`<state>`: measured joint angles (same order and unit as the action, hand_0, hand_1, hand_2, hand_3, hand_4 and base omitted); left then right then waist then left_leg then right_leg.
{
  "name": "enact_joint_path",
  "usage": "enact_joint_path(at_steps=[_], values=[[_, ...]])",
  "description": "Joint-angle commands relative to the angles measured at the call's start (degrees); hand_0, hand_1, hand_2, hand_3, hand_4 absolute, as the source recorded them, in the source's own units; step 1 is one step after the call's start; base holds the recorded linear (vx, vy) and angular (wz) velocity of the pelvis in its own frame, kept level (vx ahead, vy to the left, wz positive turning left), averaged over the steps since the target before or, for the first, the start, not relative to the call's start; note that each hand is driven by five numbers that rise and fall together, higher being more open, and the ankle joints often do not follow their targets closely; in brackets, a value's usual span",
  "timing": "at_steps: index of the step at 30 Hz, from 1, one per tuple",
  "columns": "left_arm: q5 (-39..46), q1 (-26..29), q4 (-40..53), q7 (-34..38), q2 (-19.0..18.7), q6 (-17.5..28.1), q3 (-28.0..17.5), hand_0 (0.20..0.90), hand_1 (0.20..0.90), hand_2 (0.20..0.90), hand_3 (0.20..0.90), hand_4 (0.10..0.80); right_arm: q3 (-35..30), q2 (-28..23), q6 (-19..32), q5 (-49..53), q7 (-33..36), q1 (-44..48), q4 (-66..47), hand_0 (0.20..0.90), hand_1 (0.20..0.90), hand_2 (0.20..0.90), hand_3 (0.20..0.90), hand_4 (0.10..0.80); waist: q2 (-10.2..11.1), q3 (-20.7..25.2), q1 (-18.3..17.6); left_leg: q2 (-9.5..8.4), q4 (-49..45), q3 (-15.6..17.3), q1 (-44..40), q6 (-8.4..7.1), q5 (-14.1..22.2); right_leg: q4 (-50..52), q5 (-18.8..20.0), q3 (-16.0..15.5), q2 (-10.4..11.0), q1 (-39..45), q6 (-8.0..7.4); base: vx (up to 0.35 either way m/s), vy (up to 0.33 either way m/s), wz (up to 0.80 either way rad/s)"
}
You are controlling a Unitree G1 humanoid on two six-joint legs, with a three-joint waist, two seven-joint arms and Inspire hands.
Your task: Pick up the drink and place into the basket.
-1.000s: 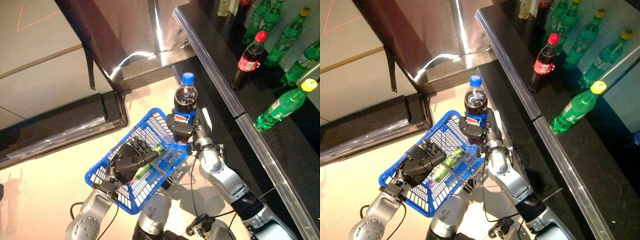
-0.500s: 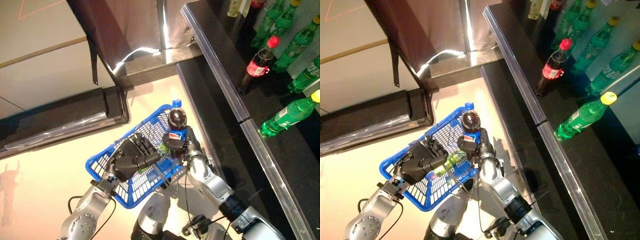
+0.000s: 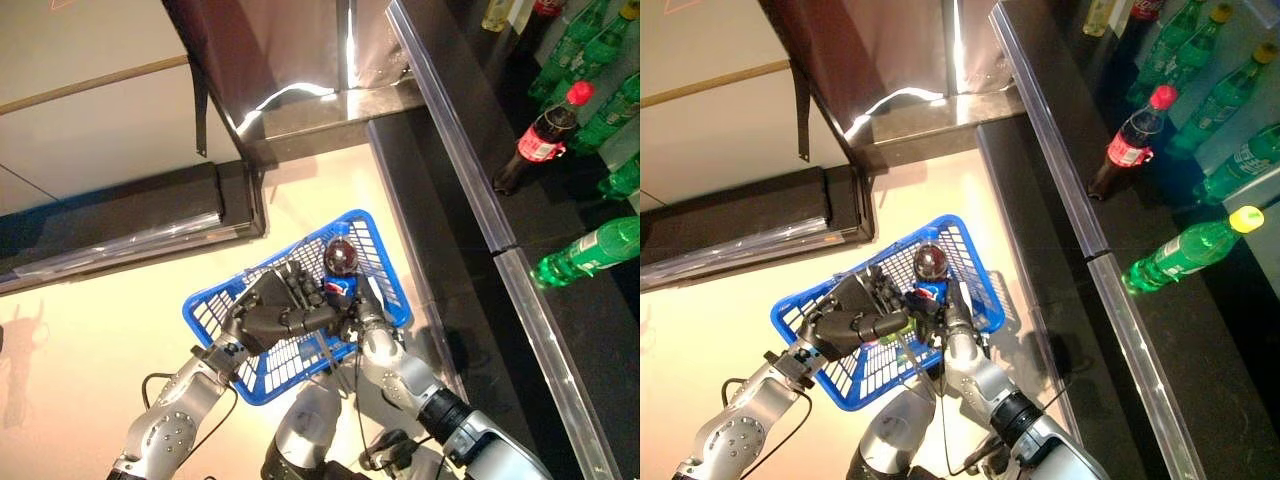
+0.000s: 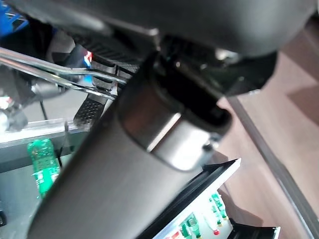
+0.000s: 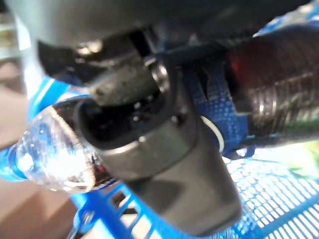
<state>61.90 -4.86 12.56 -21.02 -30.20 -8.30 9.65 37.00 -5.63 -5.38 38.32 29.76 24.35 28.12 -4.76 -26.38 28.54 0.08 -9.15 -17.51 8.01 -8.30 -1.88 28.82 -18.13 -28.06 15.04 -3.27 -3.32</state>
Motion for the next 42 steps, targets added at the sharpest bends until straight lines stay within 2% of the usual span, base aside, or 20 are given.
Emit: enact_joint_path(at_steps=[1, 9, 14, 17, 26, 33, 41, 42], values=[[3.4, 10.2, 17.7, -9.0, 2.2, 9.9, -2.0, 0.3, 0.3, 0.3, 0.2, 0.1, 4.6, 11.8, 9.5, 5.5, -5.4, 7.5, -4.2, 0.3, 0.3, 0.3, 0.2, 0.1, 0.8, 3.2, -1.1, -3.84, -1.0, -1.7, 2.1, 5.42, -1.7, -14.2, 11.9, 1.0, -3.8, 5.3, 1.74, -0.088, -0.022, 0.03], [2.8, 11.6, 17.7, -9.4, 2.1, 11.4, -0.7, 0.3, 0.3, 0.3, 0.2, 0.1, 5.8, 14.6, 11.6, 14.5, -8.8, 7.7, -3.6, 0.3, 0.3, 0.3, 0.2, 0.1, 1.0, 1.3, -1.1, -3.98, 0.0, -2.0, 2.8, 5.8, -2.3, -14.6, 12.8, 1.5, -4.2, 3.8, 1.46, -0.058, -0.005, 0.0], [2.7, 12.7, 17.0, -7.6, 1.3, 11.5, -0.6, 0.3, 0.3, 0.3, 0.2, 0.1, 5.9, 15.2, 10.3, 18.0, -12.8, 9.1, -3.1, 0.3, 0.3, 0.3, 0.2, 0.1, 1.2, 0.7, -1.0, -3.96, 0.5, -2.0, 3.0, 5.87, -2.6, -14.4, 13.1, 1.3, -4.0, 3.2, 1.28, 0.0, 0.0, 0.0], [3.1, 12.9, 16.2, -8.6, 1.2, 11.5, -0.8, 0.3, 0.3, 0.3, 0.2, 0.1, 5.7, 14.3, 9.2, 20.8, -14.6, 10.9, -4.2, 0.3, 0.3, 0.3, 0.2, 0.1, 1.6, 0.4, -0.8, -4.06, 0.5, -2.1, 3.3, 5.94, -2.6, -14.3, 13.2, 1.1, -3.9, 2.9, 1.22, 0.0, 0.0, 0.0], [4.4, 13.5, 15.3, -9.5, 0.5, 11.3, -1.5, 0.3, 0.3, 0.3, 0.2, 0.1, 0.5, 13.0, 12.0, 36.7, -15.0, 14.7, -2.6, 0.3, 0.3, 0.3, 0.2, 0.1, 1.9, 0.1, -0.5, -4.02, 0.2, -1.5, 3.7, 6.36, -2.5, -12.5, 13.0, 0.2, -2.8, 2.0, 0.98, 0.003, 0.002, 0.0], [5.5, 13.4, 14.5, -10.7, -0.5, 11.0, -2.6, 0.3, 0.3, 0.3, 0.2, 0.1, -5.4, 10.0, 10.1, 49.5, -16.3, 17.8, 0.8, 0.3, 0.3, 0.3, 0.2, 0.1, 1.6, -0.4, -0.2, -4.12, 0.2, -1.2, 3.8, 6.76, -2.3, -11.4, 12.8, -0.4, -1.8, 1.5, 0.55, 0.015, 0.019, 0.0], [6.9, 12.7, 14.5, -12.2, -1.0, 11.1, -3.2, 0.3, 0.3, 0.3, 0.2, 0.1, -7.7, 7.6, 6.0, 53.3, -18.4, 19.6, 3.1, 0.3, 0.3, 0.3, 0.2, 0.1, 0.7, -0.8, -0.1, -4.53, 0.0, -0.8, 4.3, 7.29, -2.2, -10.6, 13.0, -0.6, -0.7, 0.4, -0.03, 0.003, 0.032, 0.01], [7.0, 12.7, 14.5, -12.3, -1.0, 11.0, -3.2, 0.3, 0.3, 0.3, 0.2, 0.1, -7.7, 7.4, 5.8, 53.3, -18.5, 19.7, 3.1, 0.361, 0.361, 0.361, 0.271, 0.171, 0.7, -0.8, -0.1, -4.57, 0.0, -0.8, 4.4, 7.32, -2.2, -10.6, 13.0, -0.6, -0.6, 0.3, -0.07, -0.001, 0.031, 0.0]])
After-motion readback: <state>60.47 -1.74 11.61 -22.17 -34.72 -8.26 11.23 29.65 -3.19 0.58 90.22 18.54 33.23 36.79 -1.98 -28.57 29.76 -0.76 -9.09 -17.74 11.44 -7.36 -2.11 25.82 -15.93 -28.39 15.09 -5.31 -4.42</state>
